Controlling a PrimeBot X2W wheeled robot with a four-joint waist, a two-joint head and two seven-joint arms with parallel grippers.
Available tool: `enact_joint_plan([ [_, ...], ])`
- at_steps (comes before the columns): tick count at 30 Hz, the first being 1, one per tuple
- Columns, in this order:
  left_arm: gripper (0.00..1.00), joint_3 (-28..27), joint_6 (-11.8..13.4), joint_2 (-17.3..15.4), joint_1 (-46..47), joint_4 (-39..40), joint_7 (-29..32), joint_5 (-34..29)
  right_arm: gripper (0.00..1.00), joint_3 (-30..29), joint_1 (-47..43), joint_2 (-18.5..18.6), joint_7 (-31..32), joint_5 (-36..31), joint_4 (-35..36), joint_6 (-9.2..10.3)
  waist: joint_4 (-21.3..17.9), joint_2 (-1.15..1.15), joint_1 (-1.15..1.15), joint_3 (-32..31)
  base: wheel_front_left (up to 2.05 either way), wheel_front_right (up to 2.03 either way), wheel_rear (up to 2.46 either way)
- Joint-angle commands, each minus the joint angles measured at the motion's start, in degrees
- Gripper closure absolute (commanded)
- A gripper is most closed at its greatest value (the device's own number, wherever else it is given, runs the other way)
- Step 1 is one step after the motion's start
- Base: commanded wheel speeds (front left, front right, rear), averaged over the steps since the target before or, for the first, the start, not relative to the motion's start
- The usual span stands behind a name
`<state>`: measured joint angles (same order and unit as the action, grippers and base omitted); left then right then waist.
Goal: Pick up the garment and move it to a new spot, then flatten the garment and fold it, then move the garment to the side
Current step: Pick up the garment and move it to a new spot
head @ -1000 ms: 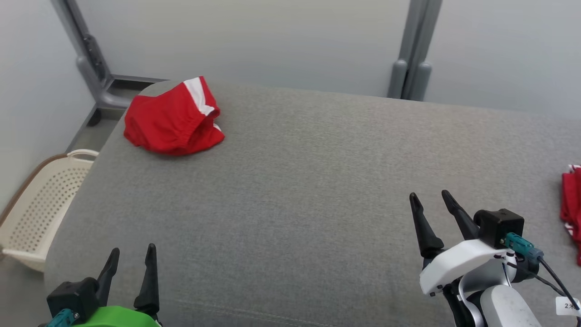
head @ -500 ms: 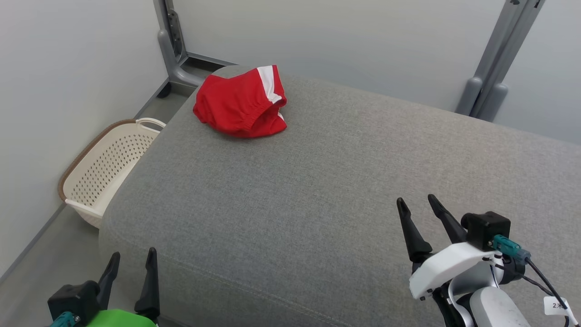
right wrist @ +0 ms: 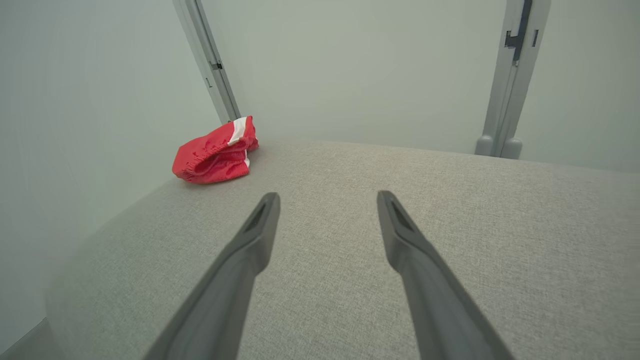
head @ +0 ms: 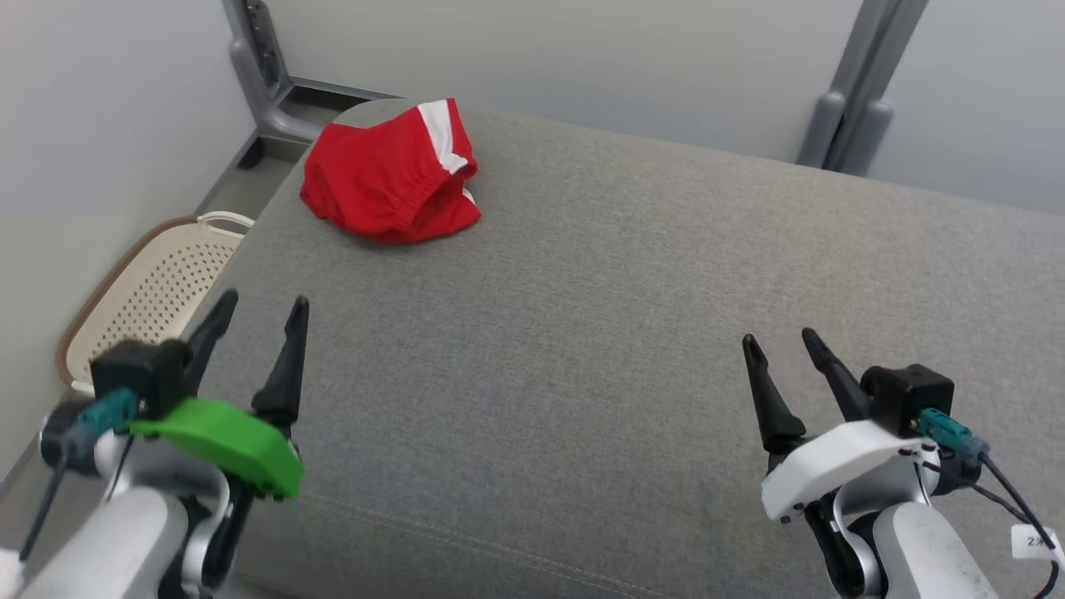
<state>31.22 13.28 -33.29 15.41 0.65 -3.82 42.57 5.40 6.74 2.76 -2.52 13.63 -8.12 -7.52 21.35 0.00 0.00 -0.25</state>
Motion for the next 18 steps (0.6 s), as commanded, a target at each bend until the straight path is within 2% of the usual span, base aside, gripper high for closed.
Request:
enact_joint_plan([
  [1,0.0,0.43,-1.7,-0.59,5.27,-1.64,1.82,-1.31,0.0,-0.34,1.33,0.24,-0.06,-0.37,0.84,0.05,-3.84,0.0,0.0,3.19,0.0,0.0,0.0],
  [3,0.0,0.42,-2.69,-0.65,7.92,-2.82,2.9,-1.25,0.0,-0.08,1.77,0.23,0.07,-0.39,1.16,0.05,-4.95,0.0,0.0,3.98,0.0,0.0,0.0],
  [5,0.0,0.16,-4.81,-0.71,13.35,-5.85,4.83,-0.96,0.0,0.04,2.78,0.23,0.14,-0.93,2.01,0.05,-7.15,0.0,0.0,5.52,0.0,0.0,0.0],
  [10,0.0,-2.82,-8.86,-0.01,25.26,-15.09,9.42,3.16,0.0,-0.69,5.31,0.23,0.7,-2.18,4.65,0.05,-12.92,0.0,0.0,10.43,0.0,0.0,0.0],
  [14,0.0,-4.87,-11.06,-0.74,32.7,-22.01,13.54,6.13,0.0,-1.11,7.25,0.23,1.18,-2.93,7.35,0.05,-17.17,0.0,0.0,15.73,0.0,0.0,0.0],
  [18,0.0,-5.33,-12.16,-2.08,38.12,-27.47,16.36,6.08,0.0,-1.81,9.01,0.21,1.3,-3.82,9.93,0.05,-20.58,0.0,0.0,21.58,0.0,0.0,0.0],
])
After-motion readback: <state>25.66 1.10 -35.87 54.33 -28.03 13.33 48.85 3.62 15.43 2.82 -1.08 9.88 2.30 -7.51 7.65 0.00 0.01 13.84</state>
